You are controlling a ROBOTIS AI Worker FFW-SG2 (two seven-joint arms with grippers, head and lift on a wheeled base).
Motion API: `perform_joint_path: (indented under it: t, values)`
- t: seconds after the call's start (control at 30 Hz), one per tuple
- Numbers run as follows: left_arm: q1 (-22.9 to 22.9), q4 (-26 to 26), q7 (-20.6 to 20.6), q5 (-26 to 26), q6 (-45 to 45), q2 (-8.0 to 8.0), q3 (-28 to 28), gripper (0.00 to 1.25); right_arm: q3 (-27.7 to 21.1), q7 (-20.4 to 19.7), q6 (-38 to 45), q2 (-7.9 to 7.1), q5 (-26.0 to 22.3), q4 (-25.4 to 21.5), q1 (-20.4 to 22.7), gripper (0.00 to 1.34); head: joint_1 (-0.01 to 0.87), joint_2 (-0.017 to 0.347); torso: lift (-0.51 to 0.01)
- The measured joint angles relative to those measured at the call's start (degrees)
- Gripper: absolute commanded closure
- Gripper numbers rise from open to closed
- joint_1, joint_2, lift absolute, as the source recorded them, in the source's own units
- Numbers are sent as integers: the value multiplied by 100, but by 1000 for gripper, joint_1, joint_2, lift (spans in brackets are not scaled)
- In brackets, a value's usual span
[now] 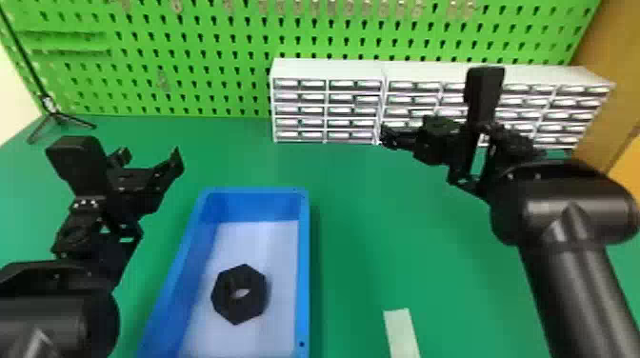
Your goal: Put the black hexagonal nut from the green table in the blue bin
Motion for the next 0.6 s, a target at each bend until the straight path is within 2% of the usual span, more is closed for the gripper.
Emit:
perform_joint_path:
  t: [0.6]
  values:
    - [12, 0, 53, 99, -10, -7, -72, 364, -213, -1199, -966, 214, -21, -118, 881, 107, 686, 28, -96]
